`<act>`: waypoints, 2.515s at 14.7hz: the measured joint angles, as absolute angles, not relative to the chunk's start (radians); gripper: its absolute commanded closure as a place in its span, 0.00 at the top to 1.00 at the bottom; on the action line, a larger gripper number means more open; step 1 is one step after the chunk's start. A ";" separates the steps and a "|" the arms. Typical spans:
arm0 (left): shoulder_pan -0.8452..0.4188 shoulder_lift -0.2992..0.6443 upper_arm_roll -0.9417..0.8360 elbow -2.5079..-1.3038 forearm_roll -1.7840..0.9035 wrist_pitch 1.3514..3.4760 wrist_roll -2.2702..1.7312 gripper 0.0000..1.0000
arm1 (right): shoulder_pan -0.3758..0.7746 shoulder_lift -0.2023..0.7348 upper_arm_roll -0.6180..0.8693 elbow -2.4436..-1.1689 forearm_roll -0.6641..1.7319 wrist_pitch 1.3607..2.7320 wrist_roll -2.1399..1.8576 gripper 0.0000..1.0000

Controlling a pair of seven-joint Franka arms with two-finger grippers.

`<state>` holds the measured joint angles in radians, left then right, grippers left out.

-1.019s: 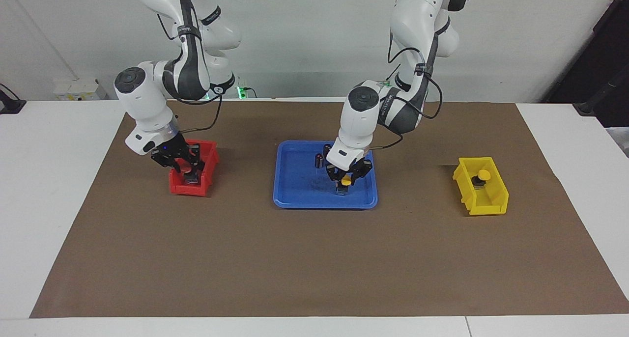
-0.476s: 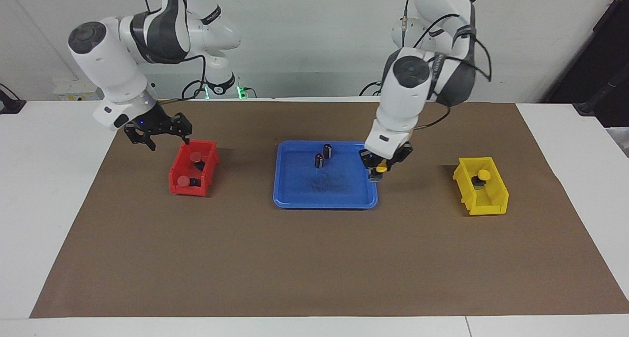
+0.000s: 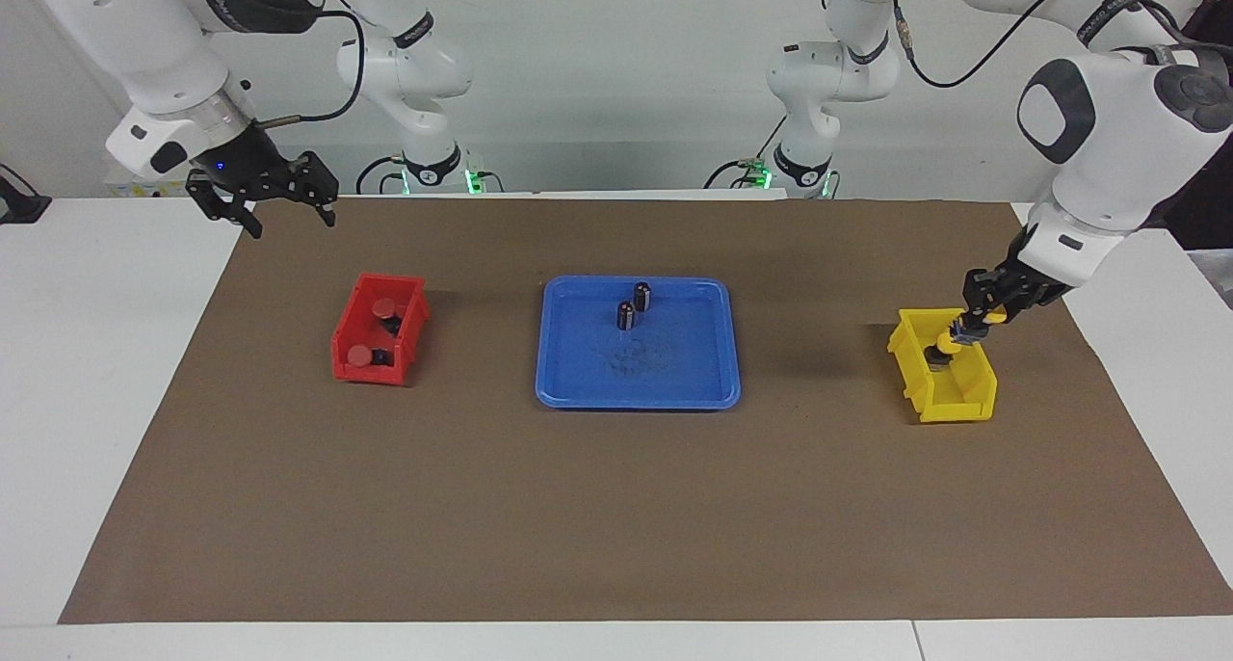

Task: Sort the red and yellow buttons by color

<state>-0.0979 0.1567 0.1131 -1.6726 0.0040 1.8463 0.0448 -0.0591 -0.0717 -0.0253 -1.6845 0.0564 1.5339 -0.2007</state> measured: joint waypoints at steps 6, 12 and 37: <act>-0.048 0.170 0.112 -1.835 0.004 2.080 0.079 0.01 | -0.059 -0.070 -0.023 -1.674 0.034 1.532 -0.145 1.00; -0.026 0.186 0.106 -1.957 0.004 2.232 0.119 0.01 | -0.060 -0.057 -0.035 -1.657 0.009 1.527 -0.143 1.00; -0.134 0.153 0.068 -1.660 0.000 1.804 0.116 1.00 | -0.064 -0.067 -0.024 -1.656 0.009 1.510 -0.143 1.00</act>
<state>-0.1338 0.1525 0.0679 -1.6600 0.0003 1.8039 0.1160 -0.0639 -0.0673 -0.0239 -1.6564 0.0094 1.5100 -0.1426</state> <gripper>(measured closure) 0.000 0.000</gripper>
